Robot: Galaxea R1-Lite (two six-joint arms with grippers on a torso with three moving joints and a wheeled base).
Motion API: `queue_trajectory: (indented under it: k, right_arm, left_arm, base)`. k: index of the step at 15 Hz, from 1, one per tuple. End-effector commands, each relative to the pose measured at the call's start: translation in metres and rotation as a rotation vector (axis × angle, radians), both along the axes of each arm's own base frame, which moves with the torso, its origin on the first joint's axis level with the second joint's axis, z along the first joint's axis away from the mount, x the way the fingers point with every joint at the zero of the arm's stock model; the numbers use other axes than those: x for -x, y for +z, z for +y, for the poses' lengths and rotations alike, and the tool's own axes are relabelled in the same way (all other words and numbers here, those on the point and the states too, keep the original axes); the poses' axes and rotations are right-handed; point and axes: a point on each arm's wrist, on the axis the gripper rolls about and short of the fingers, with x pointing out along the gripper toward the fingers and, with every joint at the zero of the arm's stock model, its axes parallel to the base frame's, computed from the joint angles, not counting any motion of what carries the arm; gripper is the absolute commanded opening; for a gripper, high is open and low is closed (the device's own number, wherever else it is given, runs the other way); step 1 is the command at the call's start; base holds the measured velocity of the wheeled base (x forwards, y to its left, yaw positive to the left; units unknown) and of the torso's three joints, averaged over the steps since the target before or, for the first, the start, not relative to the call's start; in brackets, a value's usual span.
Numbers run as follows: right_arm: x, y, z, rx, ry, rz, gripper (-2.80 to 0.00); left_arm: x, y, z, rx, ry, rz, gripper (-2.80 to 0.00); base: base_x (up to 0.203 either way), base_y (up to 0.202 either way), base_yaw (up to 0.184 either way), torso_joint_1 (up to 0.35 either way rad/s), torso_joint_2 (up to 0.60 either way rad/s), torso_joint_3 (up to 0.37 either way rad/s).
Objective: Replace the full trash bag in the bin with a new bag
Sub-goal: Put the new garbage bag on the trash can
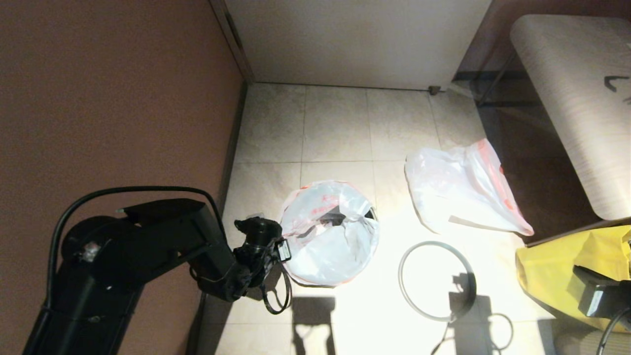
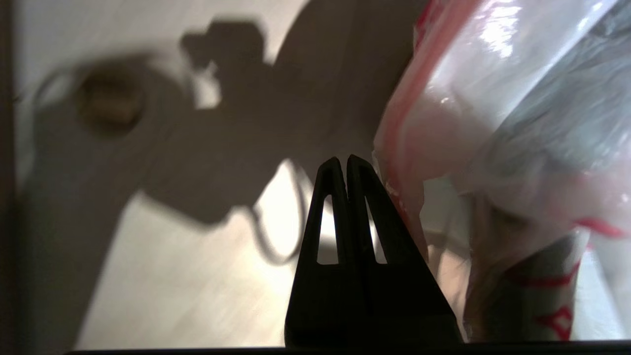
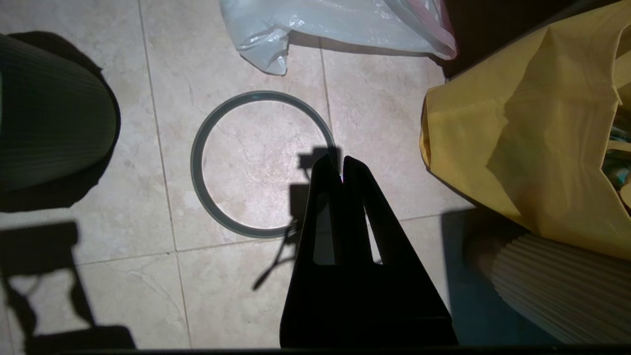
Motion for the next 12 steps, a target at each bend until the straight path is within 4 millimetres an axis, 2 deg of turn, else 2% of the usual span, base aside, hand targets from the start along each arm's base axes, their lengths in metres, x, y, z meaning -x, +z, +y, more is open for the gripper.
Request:
queue_trajectory:
  k: [1,3,5,6,8,10,12]
  right_arm:
    - [0.004,0.008,0.001,-0.017,-0.007,-0.05,-2.8]
    - [0.004,0.008,0.001,-0.041,-0.012,-0.054,-2.8]
    - [0.004,0.008,0.001,-0.055,-0.015,-0.055,-2.8]
    - [0.004,0.008,0.001,-0.061,-0.019,-0.057,-2.8]
    - [0.005,0.008,-0.001,-0.068,-0.028,-0.06,-2.8]
    - [0.004,0.007,-0.001,-0.069,-0.028,-0.052,-2.8]
    - [0.003,0.005,-0.001,-0.07,-0.029,-0.042,-2.8]
  left_arm:
    - [0.024,0.026,0.013,0.026,0.023,-0.007,-2.8]
    - [0.054,0.064,0.01,0.071,-0.003,-0.06,-2.8]
    - [0.077,0.104,-0.006,0.12,-0.058,-0.153,-2.8]
    - [0.085,0.119,-0.018,0.136,-0.092,-0.182,-2.8]
    - [0.082,0.14,-0.031,0.149,-0.101,-0.203,-2.8]
    - [0.074,0.131,-0.036,0.157,-0.142,-0.167,-2.8]
    - [0.064,0.113,-0.023,0.194,-0.225,-0.08,-2.8]
  base:
    - [0.0,0.0,0.0,0.0,0.0,0.0]
    - [0.0,0.0,0.0,0.0,0.0,0.0]
    - [0.0,0.0,0.0,0.0,0.0,0.0]
    - [0.0,0.0,0.0,0.0,0.0,0.0]
    - [0.0,0.0,0.0,0.0,0.0,0.0]
    - [0.0,0.0,0.0,0.0,0.0,0.0]
    - [0.0,0.0,0.0,0.0,0.0,0.0]
